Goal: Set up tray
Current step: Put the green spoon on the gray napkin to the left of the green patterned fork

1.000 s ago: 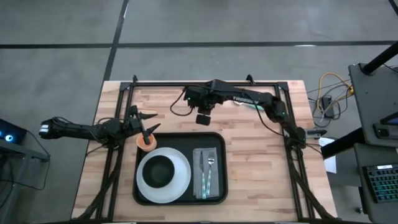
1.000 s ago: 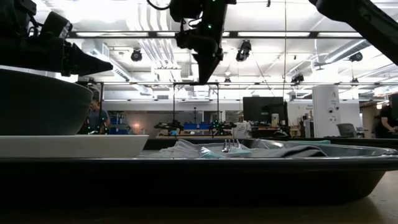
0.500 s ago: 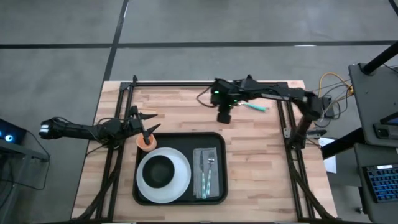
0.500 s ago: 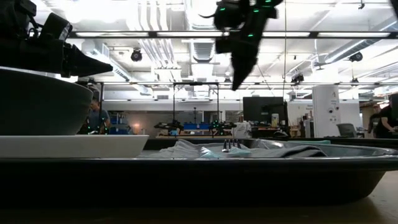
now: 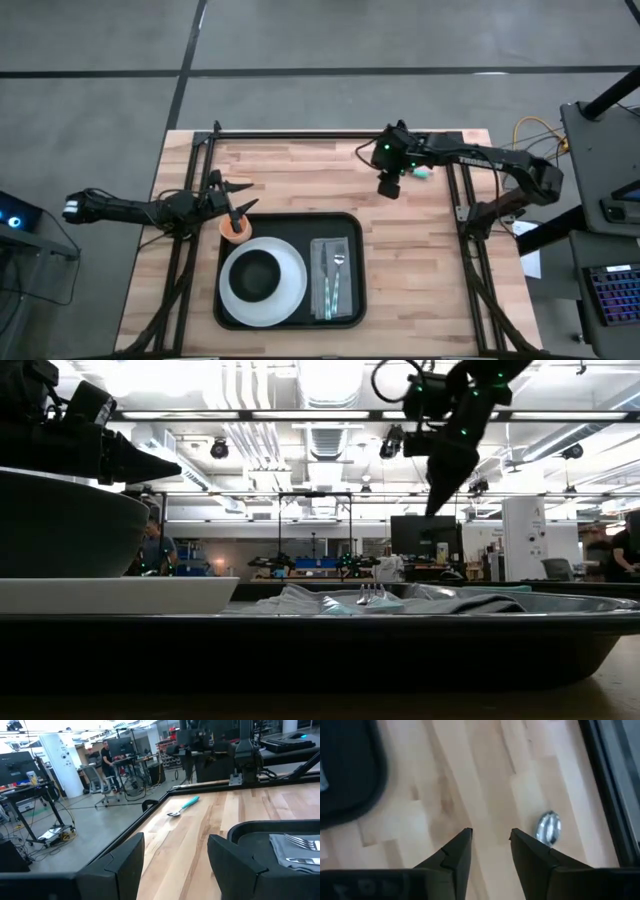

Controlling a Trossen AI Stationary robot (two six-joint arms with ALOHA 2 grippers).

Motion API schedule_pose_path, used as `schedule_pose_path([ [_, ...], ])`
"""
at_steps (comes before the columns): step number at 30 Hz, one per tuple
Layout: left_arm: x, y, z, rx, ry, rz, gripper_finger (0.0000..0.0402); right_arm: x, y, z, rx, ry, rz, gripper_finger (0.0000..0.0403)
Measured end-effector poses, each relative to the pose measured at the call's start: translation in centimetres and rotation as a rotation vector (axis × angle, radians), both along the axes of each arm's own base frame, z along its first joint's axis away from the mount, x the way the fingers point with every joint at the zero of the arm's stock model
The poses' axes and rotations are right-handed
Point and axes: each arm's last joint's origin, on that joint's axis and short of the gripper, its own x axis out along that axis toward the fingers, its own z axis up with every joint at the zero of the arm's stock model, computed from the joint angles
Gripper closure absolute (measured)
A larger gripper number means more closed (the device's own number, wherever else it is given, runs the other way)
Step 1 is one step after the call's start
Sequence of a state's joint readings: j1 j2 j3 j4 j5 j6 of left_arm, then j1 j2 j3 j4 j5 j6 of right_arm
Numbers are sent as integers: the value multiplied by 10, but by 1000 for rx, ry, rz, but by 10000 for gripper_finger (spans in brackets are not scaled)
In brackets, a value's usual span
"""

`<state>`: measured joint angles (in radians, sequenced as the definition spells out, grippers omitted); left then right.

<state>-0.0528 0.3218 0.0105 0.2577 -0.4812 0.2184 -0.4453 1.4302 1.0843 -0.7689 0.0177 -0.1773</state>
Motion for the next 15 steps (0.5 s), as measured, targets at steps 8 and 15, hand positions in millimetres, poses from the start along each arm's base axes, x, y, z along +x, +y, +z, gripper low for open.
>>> schedule_pose_path([
  [8, 0, 0, 0, 0, 0, 0, 203, -26, -25, -16, -1, 58, -65, 221],
  [15, 0, 0, 0, 0, 0, 0, 203, -46, -48, -33, 56, 92, -69, 195],
])
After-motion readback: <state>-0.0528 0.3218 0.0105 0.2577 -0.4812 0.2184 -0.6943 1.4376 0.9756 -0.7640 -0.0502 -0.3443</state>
